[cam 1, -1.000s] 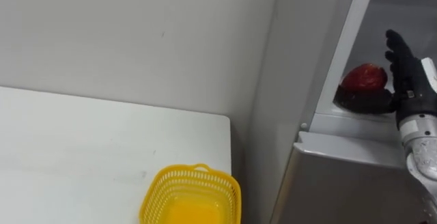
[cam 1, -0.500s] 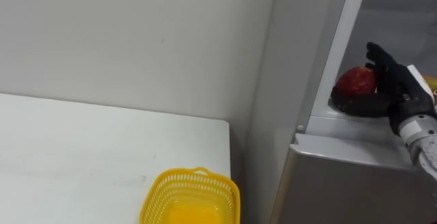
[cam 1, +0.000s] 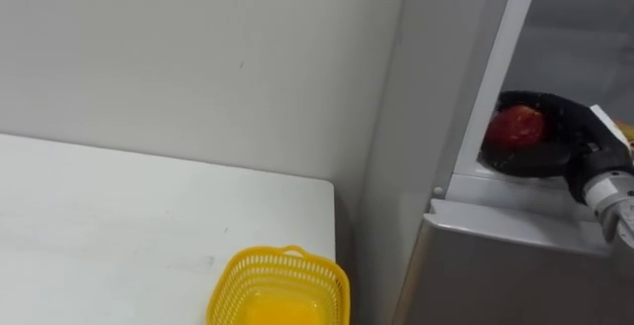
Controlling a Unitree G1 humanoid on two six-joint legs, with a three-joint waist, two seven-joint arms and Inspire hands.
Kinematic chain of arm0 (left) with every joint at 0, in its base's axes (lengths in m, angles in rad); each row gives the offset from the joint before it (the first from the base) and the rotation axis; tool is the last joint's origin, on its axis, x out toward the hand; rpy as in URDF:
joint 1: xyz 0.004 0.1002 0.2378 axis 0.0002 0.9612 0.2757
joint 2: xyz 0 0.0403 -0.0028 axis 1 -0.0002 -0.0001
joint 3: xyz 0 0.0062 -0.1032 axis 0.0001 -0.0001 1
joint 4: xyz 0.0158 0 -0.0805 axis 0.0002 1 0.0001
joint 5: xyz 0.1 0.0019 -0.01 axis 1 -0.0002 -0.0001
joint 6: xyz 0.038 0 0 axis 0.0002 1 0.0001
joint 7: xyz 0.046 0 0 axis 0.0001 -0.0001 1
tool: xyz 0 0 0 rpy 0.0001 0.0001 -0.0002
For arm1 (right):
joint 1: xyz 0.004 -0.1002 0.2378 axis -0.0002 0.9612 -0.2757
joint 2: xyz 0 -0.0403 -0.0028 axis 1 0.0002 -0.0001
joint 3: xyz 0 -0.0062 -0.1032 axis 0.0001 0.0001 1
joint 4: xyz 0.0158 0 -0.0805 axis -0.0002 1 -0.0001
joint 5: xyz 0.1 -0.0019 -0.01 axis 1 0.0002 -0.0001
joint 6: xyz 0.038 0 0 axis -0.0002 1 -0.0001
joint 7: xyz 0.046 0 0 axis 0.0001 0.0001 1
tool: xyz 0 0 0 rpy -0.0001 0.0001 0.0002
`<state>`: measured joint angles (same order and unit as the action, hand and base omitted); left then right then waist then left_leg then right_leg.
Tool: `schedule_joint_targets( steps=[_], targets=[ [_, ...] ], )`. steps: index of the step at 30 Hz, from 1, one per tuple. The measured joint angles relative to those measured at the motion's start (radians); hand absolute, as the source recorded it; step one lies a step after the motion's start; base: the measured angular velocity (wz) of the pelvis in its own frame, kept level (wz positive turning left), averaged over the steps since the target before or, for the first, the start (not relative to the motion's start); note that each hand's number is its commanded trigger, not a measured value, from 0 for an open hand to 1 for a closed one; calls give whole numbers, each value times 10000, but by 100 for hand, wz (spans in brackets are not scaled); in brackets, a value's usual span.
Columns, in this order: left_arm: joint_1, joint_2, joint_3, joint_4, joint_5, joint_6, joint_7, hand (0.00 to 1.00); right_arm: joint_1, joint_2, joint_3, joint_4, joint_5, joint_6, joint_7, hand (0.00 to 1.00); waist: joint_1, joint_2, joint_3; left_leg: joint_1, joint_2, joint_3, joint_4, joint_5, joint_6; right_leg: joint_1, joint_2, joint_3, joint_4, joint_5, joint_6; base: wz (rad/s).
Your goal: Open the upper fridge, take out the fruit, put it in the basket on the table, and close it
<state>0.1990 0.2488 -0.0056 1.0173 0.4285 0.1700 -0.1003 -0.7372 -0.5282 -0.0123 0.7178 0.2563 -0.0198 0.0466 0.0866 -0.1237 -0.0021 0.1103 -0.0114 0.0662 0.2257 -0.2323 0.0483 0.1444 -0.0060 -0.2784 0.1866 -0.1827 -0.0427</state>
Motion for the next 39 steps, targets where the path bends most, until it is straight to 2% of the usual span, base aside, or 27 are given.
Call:
schedule_joint_targets(
  steps=[5, 11, 17, 20, 24, 29, 30, 32, 34, 36, 39],
  targets=[
    [-10, 14, -55, -41, -8, -1, 24, 0, -13, -5, 13, -49, 189, 10, 81, 100, -34, -40, -12, -13, 1, 1, -15, 0, 0, -8, 1, -9, -13, 0, 0, 0],
    [-172, 40, -65, -113, 44, 0, 31, 0, -11, -2, 99, -459, 687, 238, 200, 100, -8, -17, -11, -61, 21, 83, -29, 0, -1, -87, 24, 134, -11, 6, -10, -3],
    [-241, 37, -73, -101, -4, 0, 70, 0, 111, 25, 287, -1237, 895, 258, -130, 100, -37, 194, -14, -111, 40, 151, -52, 0, -1, -195, 58, 291, -7, 24, -28, -5],
    [-234, 34, -104, -95, -7, 7, 104, 0, 228, 32, 293, -1771, 882, 268, -405, 100, -46, 290, -42, -94, 48, 167, -71, 5, -9, -217, 68, 290, -7, 24, -28, 0],
    [-202, 22, -124, -87, -35, 7, 210, 0, 760, 236, 259, -2757, 863, 265, -1139, 100, -36, 350, -70, -32, 58, 166, -93, 20, -30, -188, 80, 288, -10, 23, -28, 0],
    [-201, -35, -299, -34, -42, -6, 261, 0, 1488, 552, 97, -4171, 80, 356, -1784, 100, -84, 408, -42, -29, 67, 215, -209, 19, -34, -214, 89, 336, -14, 23, -28, -3],
    [-227, -36, -431, -30, -45, -10, 285, 0, 1721, 564, 87, -4549, -73, 361, -1922, 100, -93, 470, -14, -38, 65, 223, -224, 19, -33, -238, 88, 346, -15, 24, -28, -3],
    [-249, -64, -585, 27, -45, -37, 312, 0, 2094, 666, 71, -5183, -126, 349, -2103, 100, -124, 528, -19, -40, 65, 236, -226, 19, -33, -246, 89, 364, -15, 24, -28, 0],
    [-258, -159, -600, 260, -20, -118, 358, 0, 2624, 1029, -3, -6152, -108, 346, -2263, 100, -219, 630, -37, -24, 66, 257, -227, 19, -33, -243, 91, 391, -14, 24, -27, -2],
    [-151, -282, -587, 259, -20, -177, 530, 0, 3002, 1286, 13, -6809, -167, 344, -2395, 100, -271, 744, 2, -14, 66, 306, -234, 19, -32, -248, 93, 445, -15, 24, -27, -6],
    [37, -329, -589, 232, -41, -331, 685, 0, 3705, 1639, 40, -7566, -265, 343, -2543, 100, -332, 831, -42, -27, 66, 303, -255, 19, -32, -264, 90, 444, -12, 23, -27, 0]
  ],
)
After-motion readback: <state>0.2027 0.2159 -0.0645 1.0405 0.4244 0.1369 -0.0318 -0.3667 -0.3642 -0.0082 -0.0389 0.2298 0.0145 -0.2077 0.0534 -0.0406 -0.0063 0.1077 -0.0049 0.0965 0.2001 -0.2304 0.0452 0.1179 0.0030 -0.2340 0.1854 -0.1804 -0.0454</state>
